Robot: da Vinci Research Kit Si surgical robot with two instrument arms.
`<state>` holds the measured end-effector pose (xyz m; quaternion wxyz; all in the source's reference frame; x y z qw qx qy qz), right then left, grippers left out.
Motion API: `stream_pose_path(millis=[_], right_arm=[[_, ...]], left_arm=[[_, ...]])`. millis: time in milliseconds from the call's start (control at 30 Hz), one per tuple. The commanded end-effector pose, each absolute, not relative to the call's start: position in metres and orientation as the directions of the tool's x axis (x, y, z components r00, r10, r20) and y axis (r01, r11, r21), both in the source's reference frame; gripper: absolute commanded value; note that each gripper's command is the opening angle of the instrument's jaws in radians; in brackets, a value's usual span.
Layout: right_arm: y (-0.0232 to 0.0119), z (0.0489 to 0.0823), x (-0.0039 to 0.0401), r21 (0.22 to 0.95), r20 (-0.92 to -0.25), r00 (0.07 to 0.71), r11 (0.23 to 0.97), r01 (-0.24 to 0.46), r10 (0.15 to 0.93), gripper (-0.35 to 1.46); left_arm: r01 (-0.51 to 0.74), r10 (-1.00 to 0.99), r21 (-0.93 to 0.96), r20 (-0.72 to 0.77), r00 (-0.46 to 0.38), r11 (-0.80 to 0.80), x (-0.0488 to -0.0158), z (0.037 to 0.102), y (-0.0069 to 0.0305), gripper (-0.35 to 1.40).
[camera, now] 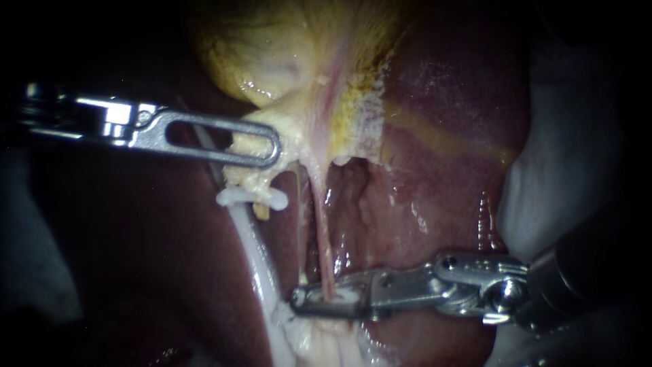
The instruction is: Clipping first clip right tube
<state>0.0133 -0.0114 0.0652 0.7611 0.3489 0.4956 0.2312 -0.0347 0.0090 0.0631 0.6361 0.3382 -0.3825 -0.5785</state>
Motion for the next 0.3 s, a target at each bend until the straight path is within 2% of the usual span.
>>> stream_pose_path(millis=[33,300], right_arm=[[-0.0115,0.0652,0.0133,0.76,-0.593,0.402,0.65,-0.005,0.697,-0.35],[-0.0114,0.0652,0.0132,0.76,-0.593,0.402,0.649,-0.005,0.698,-0.31]], left_arm=[[0.477,-0.995,0.873,0.095,0.038,0.102,-0.0347,0.0631,0.009,-0.35],[0.476,-0.995,0.873,0.095,0.039,0.102,-0.0346,0.0633,0.0092,-0.35]])
